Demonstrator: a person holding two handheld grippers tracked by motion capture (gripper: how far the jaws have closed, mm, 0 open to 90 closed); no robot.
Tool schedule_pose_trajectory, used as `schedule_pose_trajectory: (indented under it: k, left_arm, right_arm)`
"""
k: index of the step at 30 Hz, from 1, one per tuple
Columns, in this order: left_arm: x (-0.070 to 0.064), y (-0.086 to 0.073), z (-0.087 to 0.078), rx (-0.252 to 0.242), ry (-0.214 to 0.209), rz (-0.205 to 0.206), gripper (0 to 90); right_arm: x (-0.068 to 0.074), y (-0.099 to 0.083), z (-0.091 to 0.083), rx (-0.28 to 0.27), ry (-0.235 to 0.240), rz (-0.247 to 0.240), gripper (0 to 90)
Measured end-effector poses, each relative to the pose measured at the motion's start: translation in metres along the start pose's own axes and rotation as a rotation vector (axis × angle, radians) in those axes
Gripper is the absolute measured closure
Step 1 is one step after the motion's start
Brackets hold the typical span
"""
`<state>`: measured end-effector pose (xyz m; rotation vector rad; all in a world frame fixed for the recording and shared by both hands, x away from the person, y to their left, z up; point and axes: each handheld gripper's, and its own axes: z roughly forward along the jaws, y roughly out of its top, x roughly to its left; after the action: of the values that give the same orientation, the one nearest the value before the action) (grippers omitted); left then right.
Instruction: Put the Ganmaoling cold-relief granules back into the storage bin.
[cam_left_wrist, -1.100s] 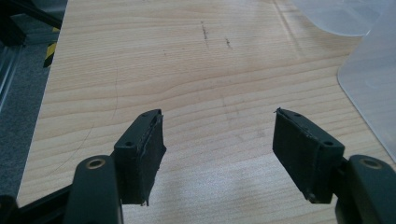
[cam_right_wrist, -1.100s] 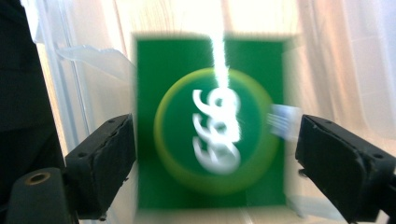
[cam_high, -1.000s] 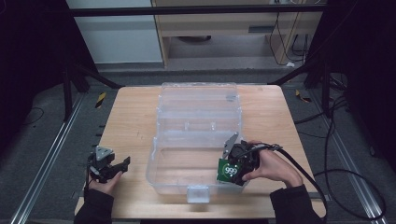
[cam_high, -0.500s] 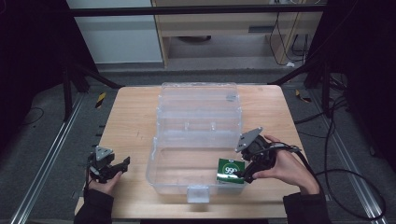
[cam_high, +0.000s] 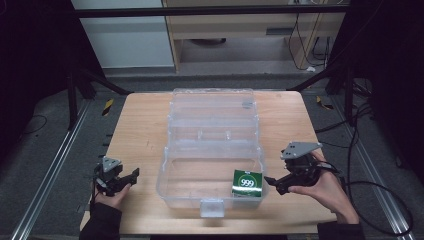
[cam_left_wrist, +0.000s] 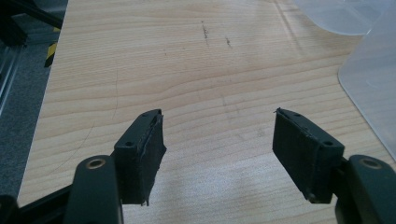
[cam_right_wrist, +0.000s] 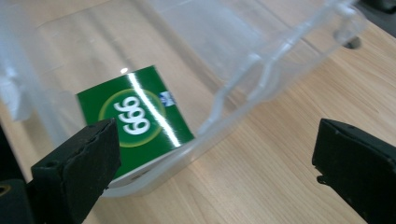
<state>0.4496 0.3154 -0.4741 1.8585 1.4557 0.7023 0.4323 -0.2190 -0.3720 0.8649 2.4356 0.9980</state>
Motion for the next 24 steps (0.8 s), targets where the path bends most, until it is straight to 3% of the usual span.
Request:
schedule_pose_trajectory:
  k: [7,13,24]
  left_arm:
    - [0.0,0.0,0.0,-0.002,0.001,0.002,33.0]
    - [0.0,0.0,-0.001,-0.009,0.003,0.002,32.8]
    - [0.0,0.0,0.0,-0.017,0.003,0.007,32.1]
  right_arm:
    - [-0.013,-0.026,0.002,-0.119,-0.106,0.159,1.9]
    - [-0.026,-0.044,0.007,-0.176,-0.2,0.264,2.4]
    - [-0.044,-0.086,0.024,-0.181,-0.334,0.4,2.4]
